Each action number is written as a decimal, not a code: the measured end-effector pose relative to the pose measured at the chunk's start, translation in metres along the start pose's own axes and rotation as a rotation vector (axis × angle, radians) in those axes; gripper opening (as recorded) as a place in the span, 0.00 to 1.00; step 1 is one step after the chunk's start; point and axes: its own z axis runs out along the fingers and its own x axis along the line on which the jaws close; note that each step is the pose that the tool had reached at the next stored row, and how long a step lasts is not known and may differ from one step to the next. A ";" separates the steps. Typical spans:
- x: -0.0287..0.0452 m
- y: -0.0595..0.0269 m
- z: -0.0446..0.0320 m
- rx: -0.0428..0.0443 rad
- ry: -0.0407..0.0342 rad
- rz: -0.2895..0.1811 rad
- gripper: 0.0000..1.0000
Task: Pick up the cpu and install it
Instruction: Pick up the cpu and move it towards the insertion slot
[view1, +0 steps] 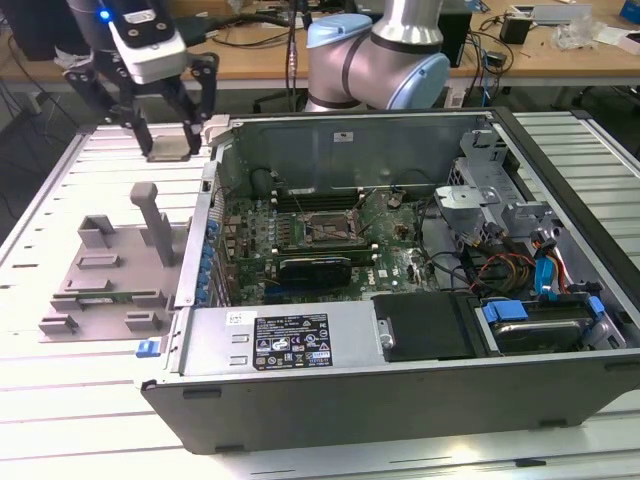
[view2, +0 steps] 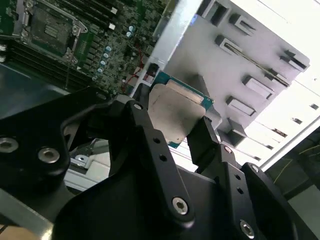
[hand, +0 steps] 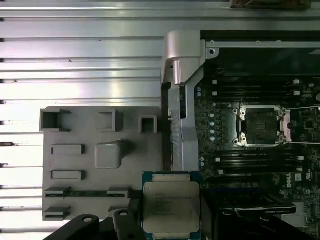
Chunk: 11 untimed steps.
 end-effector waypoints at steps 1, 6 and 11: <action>-0.0066 0.0001 0.0002 0.0000 -0.0001 0.000 0.55; -0.0367 0.0006 0.0009 0.0000 -0.0001 0.000 0.55; -0.0690 0.0012 0.0017 0.0001 0.0000 0.000 0.55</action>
